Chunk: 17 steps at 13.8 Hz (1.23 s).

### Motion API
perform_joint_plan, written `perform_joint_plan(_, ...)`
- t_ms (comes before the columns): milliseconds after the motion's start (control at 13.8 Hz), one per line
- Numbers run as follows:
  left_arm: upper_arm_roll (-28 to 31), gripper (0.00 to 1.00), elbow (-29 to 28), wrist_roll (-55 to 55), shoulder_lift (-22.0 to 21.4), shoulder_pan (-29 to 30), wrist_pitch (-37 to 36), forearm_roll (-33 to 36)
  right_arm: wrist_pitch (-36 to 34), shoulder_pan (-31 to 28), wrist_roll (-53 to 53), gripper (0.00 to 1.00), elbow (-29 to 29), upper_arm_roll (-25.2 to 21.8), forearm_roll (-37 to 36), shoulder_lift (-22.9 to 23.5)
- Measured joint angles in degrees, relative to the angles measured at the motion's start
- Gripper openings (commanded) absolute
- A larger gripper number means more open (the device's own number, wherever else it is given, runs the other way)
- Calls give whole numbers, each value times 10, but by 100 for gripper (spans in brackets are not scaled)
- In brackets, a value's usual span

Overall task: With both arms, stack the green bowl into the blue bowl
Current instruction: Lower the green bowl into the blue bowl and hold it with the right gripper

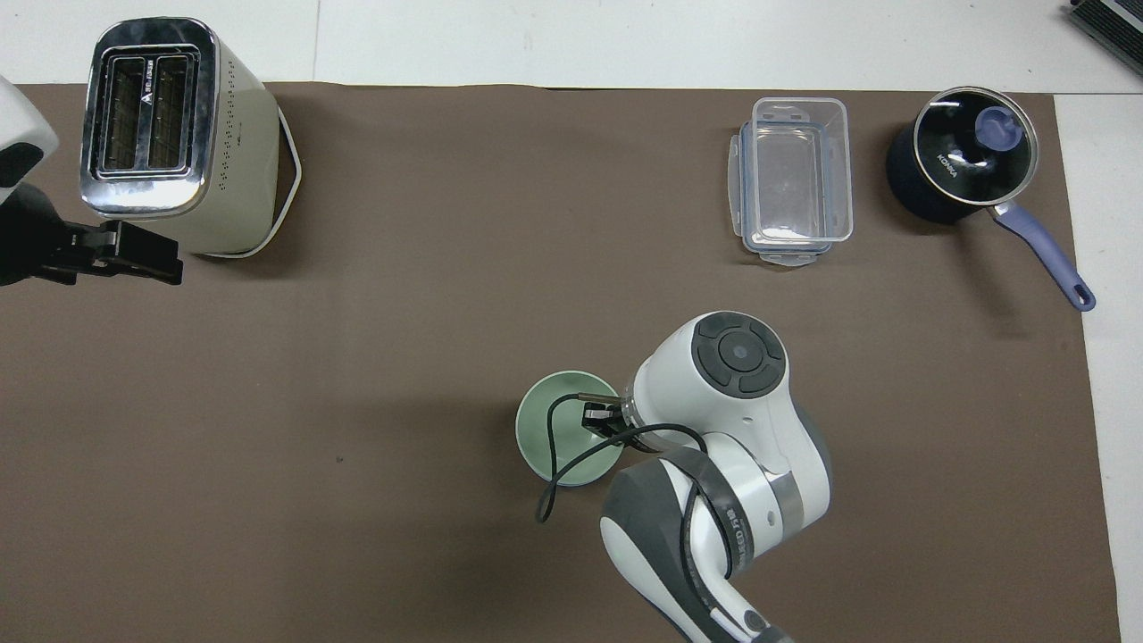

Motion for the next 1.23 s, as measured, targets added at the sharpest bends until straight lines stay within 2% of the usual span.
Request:
perform_joint_plan(434, 0, 100, 0, 0, 0, 0, 0, 0, 18, 0, 0, 0, -8, 0, 14, -1)
perform_joint_plan(506, 0, 100, 0, 0, 0, 0, 0, 0, 24, 1, 0, 3, -9, 0, 19, -1)
perform_joint_plan(651, 0, 100, 0, 0, 0, 0, 0, 0, 25, 5, 0, 16, -12, 0, 22, -1)
perform_joint_plan(795, 0, 100, 0, 0, 0, 0, 0, 0, 26, 8, 0, 18, -16, 0, 22, -1)
perform_joint_plan(867, 0, 100, 0, 0, 0, 0, 0, 0, 27, 8, 0, 25, -17, 0, 22, -1)
perform_joint_plan(940, 0, 100, 0, 0, 0, 0, 0, 0, 28, 8, 0, 40, -18, 0, 22, -1)
perform_joint_plan(1012, 0, 100, 0, 0, 0, 0, 0, 0, 28, 8, 0, 62, -18, 0, 22, -1)
perform_joint_plan(1157, 0, 100, 0, 0, 0, 0, 0, 0, 29, 8, -1, 73, -17, -1, 22, -5)
perform_joint_plan(1229, 0, 100, 0, 0, 0, 0, 0, 0, 31, 5, -3, 74, -15, -3, 22, -10)
